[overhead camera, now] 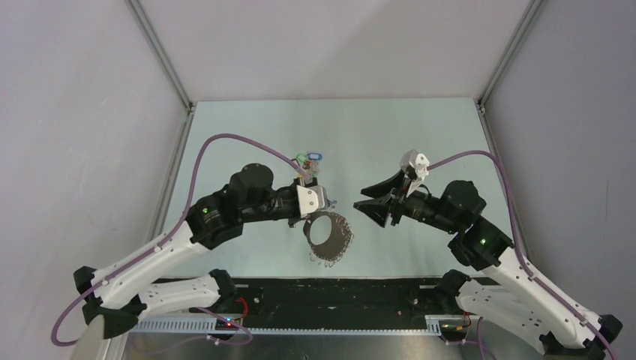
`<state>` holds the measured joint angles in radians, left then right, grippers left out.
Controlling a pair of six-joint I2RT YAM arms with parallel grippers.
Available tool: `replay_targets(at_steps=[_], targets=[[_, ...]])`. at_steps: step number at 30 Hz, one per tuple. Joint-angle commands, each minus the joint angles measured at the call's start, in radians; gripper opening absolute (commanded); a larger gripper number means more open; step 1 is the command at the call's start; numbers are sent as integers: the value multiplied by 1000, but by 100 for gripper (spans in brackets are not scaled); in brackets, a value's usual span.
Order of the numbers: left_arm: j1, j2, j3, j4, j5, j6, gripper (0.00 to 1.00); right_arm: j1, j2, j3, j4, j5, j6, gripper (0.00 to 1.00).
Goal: Remove the keys from the keyring
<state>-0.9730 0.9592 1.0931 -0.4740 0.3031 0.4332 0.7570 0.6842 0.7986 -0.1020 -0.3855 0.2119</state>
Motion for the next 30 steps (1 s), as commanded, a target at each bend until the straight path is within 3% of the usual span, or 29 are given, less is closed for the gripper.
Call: replay_targets(at_steps=[1,11,30], targets=[[-4,-37,2,59,45,30,0,-3,31,8,79,-6,-196,50],[-5,-51,-5,60,83,48,0,28,139,8,154,-107,-375,48],[-4,-60,-10,61,102,57,0,83,221,8,214,-305,-390,46]])
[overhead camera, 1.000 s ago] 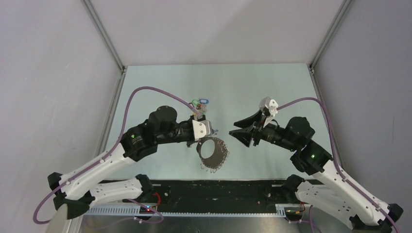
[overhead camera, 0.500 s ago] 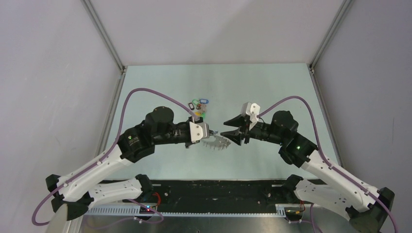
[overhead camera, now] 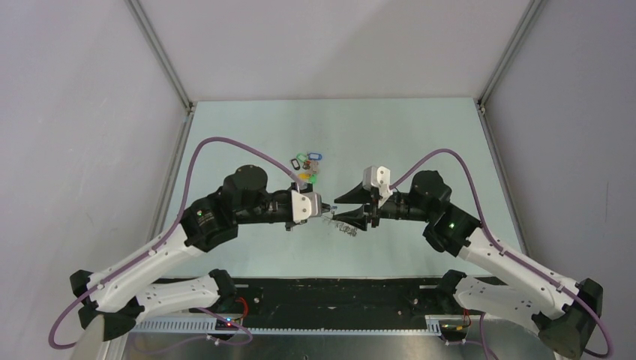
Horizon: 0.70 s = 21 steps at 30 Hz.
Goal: Remove the keys from the keyring
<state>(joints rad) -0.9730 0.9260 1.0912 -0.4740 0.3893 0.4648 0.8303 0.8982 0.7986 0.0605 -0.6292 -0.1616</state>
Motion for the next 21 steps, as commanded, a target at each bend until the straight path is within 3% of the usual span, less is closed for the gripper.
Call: replay_targets(at_steps=[1,15,21], targets=[[-3,-27,-8,61,15,26,0,10,9,9,52,-66,-16,46],[-5,-40,-13,69,-30,26,0,14,32,8,56,-119,15,41],[-4,-58,-22,81,-48,30,0,13,47,9,77,-125,36,28]])
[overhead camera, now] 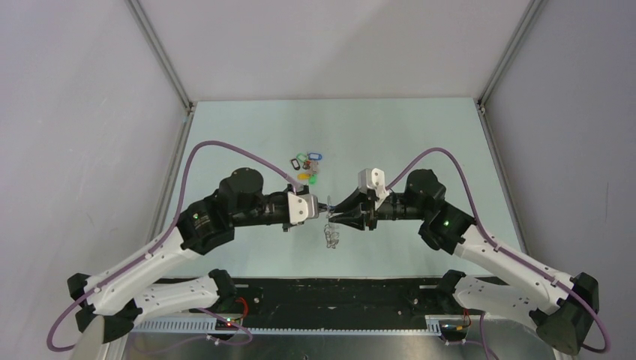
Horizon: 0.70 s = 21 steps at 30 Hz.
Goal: Remove the keys from the keyring
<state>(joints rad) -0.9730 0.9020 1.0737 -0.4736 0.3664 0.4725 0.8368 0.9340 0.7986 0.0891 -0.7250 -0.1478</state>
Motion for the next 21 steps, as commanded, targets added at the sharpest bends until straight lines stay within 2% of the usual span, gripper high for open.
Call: replay_targets(at_steps=[1,8,11,15,17,21], targets=[[-4,-36,-6,82,-26,24,0,6,14,8,52,-29,25,28],[-4,-37,-9,86,-33,26,0,5,25,8,107,-42,68,17],[-4,-36,-10,87,-33,26,0,2,22,8,122,-47,90,17],[-4,-36,-10,88,-31,26,0,0,20,10,138,-49,105,23],[-4,-37,-11,88,-30,27,0,1,22,9,142,-54,109,21],[-4,-37,-11,88,-33,28,0,-1,26,8,155,-64,127,11]])
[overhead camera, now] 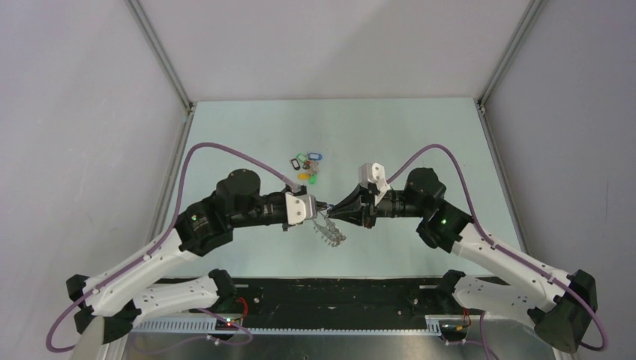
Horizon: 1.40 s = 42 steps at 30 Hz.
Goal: Remove the keys from the keyring
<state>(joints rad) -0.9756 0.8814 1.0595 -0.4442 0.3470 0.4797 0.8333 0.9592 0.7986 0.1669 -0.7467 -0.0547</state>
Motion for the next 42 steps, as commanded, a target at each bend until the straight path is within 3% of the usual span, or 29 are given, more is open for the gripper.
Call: replay_targets(at_steps=[1,4,20,28,33,42], targets=[[-2,-18,3,58,-15,20,0,3,1,8,79,-44,38,8],[-2,-21,2,58,-18,22,0,-2,0,8,75,-43,50,0],[-2,-45,-12,73,-43,28,0,-36,-99,-29,-35,113,195,0],[-1,-47,-13,76,-32,28,0,-38,-126,-47,-11,90,208,0],[-2,-54,-16,77,10,34,0,-38,-118,-47,9,112,192,36],[-2,-64,-22,76,52,46,0,-40,-86,-46,85,104,139,45]])
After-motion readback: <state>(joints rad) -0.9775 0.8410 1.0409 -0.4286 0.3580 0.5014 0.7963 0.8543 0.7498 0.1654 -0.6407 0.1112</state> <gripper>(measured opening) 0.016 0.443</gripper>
